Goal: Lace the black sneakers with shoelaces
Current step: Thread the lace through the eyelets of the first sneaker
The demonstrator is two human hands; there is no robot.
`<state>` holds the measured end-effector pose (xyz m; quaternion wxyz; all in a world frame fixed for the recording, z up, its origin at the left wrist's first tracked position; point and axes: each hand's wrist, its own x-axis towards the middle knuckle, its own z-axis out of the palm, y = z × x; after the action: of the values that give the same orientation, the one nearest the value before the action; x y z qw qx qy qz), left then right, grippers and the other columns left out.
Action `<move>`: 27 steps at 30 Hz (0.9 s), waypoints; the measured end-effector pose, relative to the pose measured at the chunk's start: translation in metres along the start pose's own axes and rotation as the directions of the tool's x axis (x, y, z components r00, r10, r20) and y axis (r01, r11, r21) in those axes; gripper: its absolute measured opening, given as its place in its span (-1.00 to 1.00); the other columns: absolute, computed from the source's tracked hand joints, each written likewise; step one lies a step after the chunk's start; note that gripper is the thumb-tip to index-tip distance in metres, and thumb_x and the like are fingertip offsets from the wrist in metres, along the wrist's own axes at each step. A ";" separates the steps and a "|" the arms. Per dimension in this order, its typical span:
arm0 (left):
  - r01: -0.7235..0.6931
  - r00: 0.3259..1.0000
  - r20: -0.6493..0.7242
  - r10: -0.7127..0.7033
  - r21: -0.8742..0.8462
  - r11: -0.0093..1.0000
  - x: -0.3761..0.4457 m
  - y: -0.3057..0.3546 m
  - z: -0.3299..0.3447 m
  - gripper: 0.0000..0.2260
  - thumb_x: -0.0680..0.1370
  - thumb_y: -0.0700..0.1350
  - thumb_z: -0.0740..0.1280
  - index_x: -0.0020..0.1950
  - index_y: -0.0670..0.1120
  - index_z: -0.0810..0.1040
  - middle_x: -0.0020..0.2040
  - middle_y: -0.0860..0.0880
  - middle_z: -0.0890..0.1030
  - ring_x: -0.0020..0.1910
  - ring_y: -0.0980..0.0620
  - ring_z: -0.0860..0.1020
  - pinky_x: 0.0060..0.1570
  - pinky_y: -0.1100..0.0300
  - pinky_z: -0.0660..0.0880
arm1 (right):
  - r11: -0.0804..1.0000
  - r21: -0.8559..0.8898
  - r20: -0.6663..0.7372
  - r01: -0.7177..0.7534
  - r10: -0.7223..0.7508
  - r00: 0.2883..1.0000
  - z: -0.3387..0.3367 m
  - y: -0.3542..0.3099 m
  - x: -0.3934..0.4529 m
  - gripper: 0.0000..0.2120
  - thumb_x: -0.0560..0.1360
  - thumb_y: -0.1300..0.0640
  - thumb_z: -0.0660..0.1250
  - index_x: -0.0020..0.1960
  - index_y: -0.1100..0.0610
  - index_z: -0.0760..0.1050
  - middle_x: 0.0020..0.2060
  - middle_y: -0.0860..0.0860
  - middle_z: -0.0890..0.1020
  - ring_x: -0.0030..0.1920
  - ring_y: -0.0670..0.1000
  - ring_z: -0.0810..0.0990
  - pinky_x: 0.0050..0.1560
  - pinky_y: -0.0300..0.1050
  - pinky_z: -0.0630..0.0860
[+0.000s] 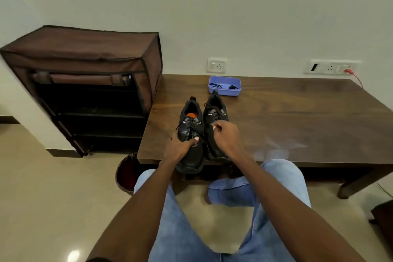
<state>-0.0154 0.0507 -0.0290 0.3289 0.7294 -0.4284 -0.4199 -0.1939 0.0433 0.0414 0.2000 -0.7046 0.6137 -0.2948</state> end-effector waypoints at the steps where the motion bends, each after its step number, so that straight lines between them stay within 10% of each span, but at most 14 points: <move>1: -0.004 1.000 -0.003 0.004 0.010 1.000 -0.003 0.001 0.000 0.01 0.17 0.42 0.45 0.52 0.05 0.24 0.40 -0.09 0.41 0.33 -0.18 0.46 0.31 -0.15 0.44 | 1.000 -0.005 0.014 0.021 -0.021 1.000 0.001 -0.001 0.002 -0.78 0.58 0.27 0.21 0.05 0.25 0.64 -0.03 0.14 0.69 0.02 0.14 0.62 0.02 0.03 0.54; 9: 0.049 0.998 0.038 -0.049 0.003 0.999 0.007 -0.004 -0.003 0.00 0.14 0.42 0.52 0.41 -0.03 0.28 0.26 -0.04 0.49 0.22 -0.07 0.54 0.22 -0.05 0.53 | 0.985 -0.055 0.188 0.165 -0.152 0.970 0.024 -0.005 0.034 -0.78 0.60 0.24 0.23 0.12 0.23 0.63 0.02 0.14 0.66 0.03 0.13 0.60 0.06 0.07 0.54; 12: 0.105 0.976 0.197 -0.091 -0.062 0.992 0.007 0.016 -0.022 -0.33 0.34 0.31 0.51 0.22 -0.13 0.49 0.08 -0.08 0.61 0.04 -0.04 0.61 0.06 0.01 0.57 | 0.983 -0.067 0.208 0.169 -0.152 0.966 0.029 -0.005 0.046 -0.76 0.60 0.28 0.21 0.15 0.27 0.61 0.03 0.18 0.66 -0.02 0.17 0.60 0.01 0.10 0.56; 14: 0.043 0.996 0.073 -0.047 0.054 0.998 0.012 0.035 -0.034 -0.66 0.54 0.09 0.42 0.15 -0.12 0.54 0.03 -0.02 0.58 -0.01 0.02 0.57 -0.05 0.11 0.52 | 0.990 -0.070 0.220 0.125 -0.107 0.970 0.028 -0.007 0.055 -0.74 0.59 0.31 0.19 0.19 0.28 0.58 0.07 0.21 0.65 0.00 0.19 0.60 0.02 0.11 0.56; 18: -0.199 0.980 0.042 0.194 0.235 0.951 0.025 0.065 -0.035 -0.66 0.54 -0.14 0.42 0.30 -0.07 0.52 0.11 0.01 0.57 0.16 -0.01 0.55 0.18 0.08 0.50 | 0.987 -0.114 0.410 0.116 -0.060 0.910 0.027 -0.010 0.073 -0.52 0.59 0.29 0.23 0.48 0.04 0.40 0.26 0.15 0.59 0.07 0.17 0.60 0.01 0.04 0.58; 21: -0.243 0.970 0.082 0.229 0.377 0.894 0.030 0.071 -0.028 -0.79 0.51 -0.19 0.43 0.12 -0.05 0.53 -0.05 -0.02 0.59 -0.12 0.07 0.56 -0.19 0.24 0.46 | 0.965 -0.190 0.523 0.183 -0.059 0.850 0.030 -0.008 0.079 -0.52 0.61 0.19 0.27 0.50 -0.02 0.35 0.28 0.17 0.56 0.14 0.20 0.58 0.09 0.08 0.57; 27: -0.206 0.931 -0.276 0.237 0.137 0.969 0.035 0.065 -0.051 -0.94 0.54 -0.23 0.41 -0.10 -0.11 0.67 -0.16 -0.02 0.67 -0.17 0.10 0.60 -0.14 0.29 0.50 | 0.984 -0.144 0.513 0.105 -0.016 0.858 0.030 -0.003 0.085 -0.53 0.58 0.16 0.34 0.47 0.00 0.40 0.28 0.10 0.57 0.16 0.17 0.56 0.13 0.07 0.55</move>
<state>0.0180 -0.0017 0.0359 0.3947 0.7463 -0.4766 -0.2451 -0.1652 -0.0420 0.0355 0.2858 -0.7907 0.5389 -0.0518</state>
